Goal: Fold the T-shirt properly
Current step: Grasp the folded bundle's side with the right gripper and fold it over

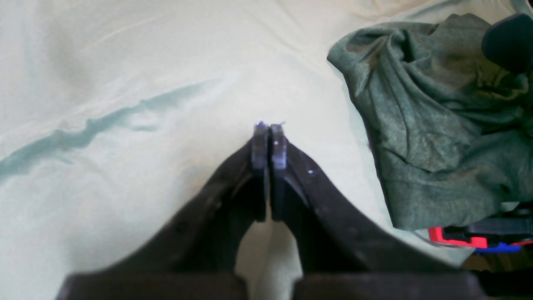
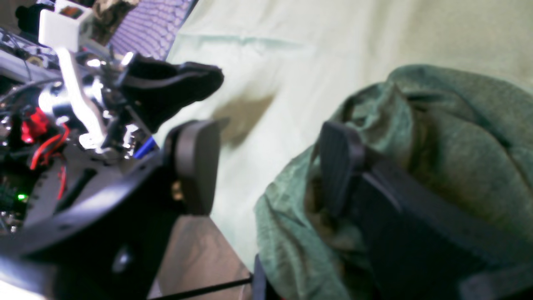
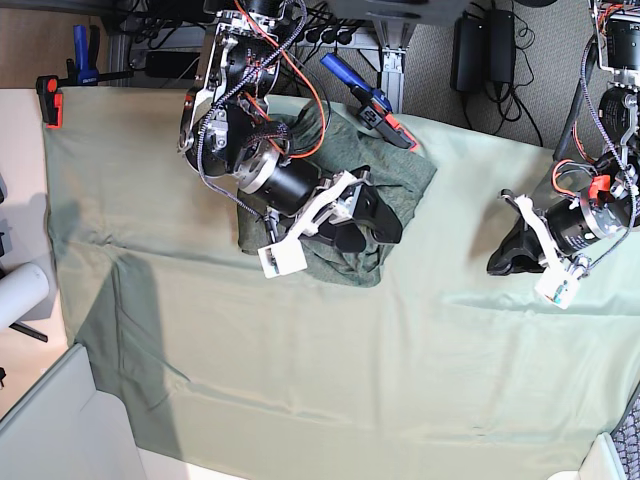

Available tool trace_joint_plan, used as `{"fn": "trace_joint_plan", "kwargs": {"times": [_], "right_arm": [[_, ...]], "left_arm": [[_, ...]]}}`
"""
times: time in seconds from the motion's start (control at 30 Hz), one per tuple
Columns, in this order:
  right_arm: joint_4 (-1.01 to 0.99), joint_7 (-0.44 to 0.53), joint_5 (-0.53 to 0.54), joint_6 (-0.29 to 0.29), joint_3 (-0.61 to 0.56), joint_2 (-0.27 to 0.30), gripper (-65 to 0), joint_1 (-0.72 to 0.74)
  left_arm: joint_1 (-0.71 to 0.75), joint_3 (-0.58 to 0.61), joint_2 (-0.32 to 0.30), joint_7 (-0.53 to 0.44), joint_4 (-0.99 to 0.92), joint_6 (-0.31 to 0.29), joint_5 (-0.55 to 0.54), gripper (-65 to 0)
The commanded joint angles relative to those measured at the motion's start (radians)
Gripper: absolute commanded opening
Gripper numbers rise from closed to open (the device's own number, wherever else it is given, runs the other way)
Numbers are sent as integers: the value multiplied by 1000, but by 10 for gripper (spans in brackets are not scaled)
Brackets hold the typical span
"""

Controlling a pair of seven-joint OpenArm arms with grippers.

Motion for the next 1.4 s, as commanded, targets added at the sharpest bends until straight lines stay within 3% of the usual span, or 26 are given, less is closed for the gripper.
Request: {"fn": "trace_joint_plan", "kwargs": {"times": [0.0,0.27,0.4,0.47,0.53,0.57,0.67,0.77,0.83,0.93,1.13,1.37], "right_arm": [[18,10,46,8,-4,-3,-275,11],[18,-22,76,9,-117,-3,-275,-4],[33,14,52,8,-130,1,-278,10],[58,36,39,8,-110,3,-369,30],[83,38,6,8,-71,3,-581,61],[92,38,-24,8,-44,3,-650,75],[100,48,-123,8,59,24,-650,117],[97,56,-168,8,148,103,-650,129],[84,53,-163,8,195,154,-650,117],[54,39,-72,8,204,215,-650,63],[29,1,61,9,110,235,-650,-55],[29,-11,84,9,-162,235,-650,-98]], "left_arm": [[-13,-5,-8,-25,16,-17,-28,-628],[-14,-5,-8,-25,16,-17,-46,-628],[-13,-5,-9,-14,16,-17,-46,-628],[-13,-5,-9,-13,16,-17,-46,-628],[-13,-5,-8,-13,16,-17,-47,-628],[-13,-5,-8,-13,16,-17,-47,-628],[-13,-5,-8,-13,16,-17,-47,-628],[-13,-5,-9,-13,16,-17,-47,-628],[-13,-5,-8,-13,16,-17,-48,-628],[-13,-5,-8,-1,16,-17,-47,-628],[-13,-5,-5,6,16,-17,-47,-628],[-7,91,-6,27,16,-17,-32,-628]]}}
